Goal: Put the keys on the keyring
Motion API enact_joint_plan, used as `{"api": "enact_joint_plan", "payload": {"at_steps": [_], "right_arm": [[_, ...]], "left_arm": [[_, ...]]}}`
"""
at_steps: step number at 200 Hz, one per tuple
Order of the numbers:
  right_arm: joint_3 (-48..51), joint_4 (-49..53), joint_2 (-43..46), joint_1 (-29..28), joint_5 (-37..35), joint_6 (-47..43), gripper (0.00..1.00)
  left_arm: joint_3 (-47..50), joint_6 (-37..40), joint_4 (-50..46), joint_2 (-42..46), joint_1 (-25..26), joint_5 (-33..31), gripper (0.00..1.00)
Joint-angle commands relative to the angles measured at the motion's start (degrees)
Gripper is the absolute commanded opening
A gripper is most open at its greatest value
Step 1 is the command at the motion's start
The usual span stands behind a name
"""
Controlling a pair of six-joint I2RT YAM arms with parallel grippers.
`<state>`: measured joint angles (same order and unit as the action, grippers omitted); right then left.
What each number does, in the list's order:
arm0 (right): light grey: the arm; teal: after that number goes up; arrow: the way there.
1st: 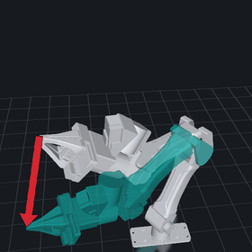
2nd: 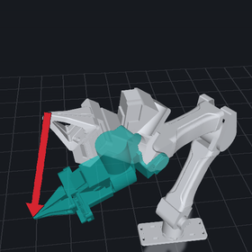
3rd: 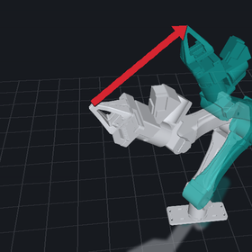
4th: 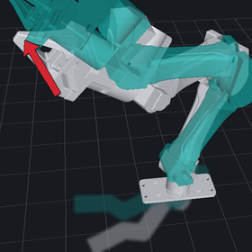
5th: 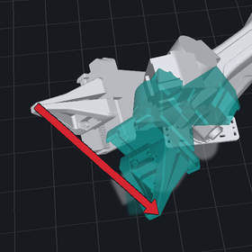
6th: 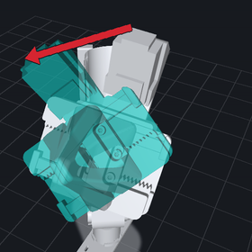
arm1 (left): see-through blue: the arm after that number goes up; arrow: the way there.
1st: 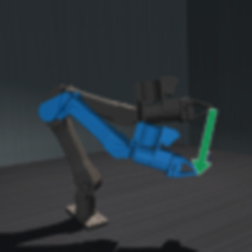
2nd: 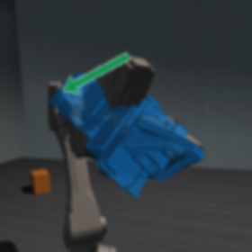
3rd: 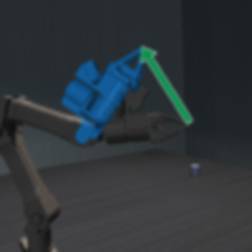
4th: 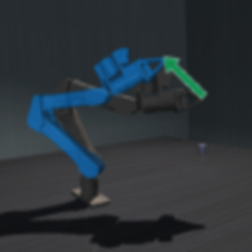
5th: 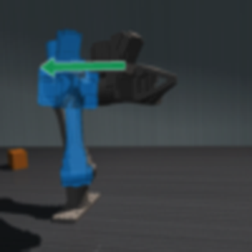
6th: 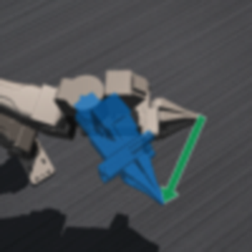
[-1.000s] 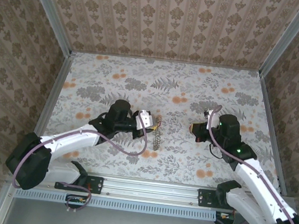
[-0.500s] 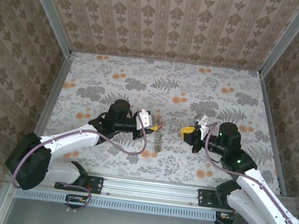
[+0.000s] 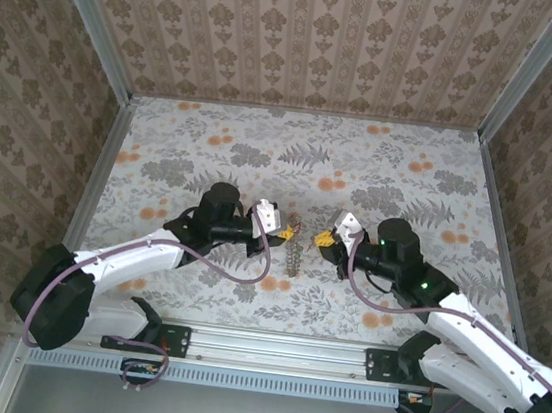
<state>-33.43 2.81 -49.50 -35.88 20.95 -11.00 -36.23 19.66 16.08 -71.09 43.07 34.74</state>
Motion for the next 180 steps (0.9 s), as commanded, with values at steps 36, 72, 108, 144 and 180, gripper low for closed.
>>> {"api": "enact_joint_plan", "payload": {"at_steps": [36, 72, 108, 144, 180], "right_arm": [[-3.98, -4.65, -5.36, -1.63, 0.32, -2.00, 0.00], [-4.96, -6.03, -8.06, -1.99, -0.03, -2.09, 0.00], [-6.25, -6.09, -10.64, -2.35, 0.03, -2.38, 0.00], [-6.47, -6.33, -12.10, -2.74, -0.77, -2.49, 0.00], [-6.69, -6.87, -12.99, -3.18, -1.97, -2.60, 0.00]], "left_arm": [[-0.24, -1.64, 3.05, -0.71, 0.02, 1.73, 0.00], [-0.43, -1.56, 2.87, -1.24, 0.05, 1.73, 0.00], [-0.66, -1.60, 2.78, -1.61, 0.00, 3.40, 0.00], [-0.60, -1.82, 2.97, -1.67, -0.01, 3.32, 0.00], [-0.55, -1.73, 3.01, -1.77, 0.00, 3.55, 0.00]]}}
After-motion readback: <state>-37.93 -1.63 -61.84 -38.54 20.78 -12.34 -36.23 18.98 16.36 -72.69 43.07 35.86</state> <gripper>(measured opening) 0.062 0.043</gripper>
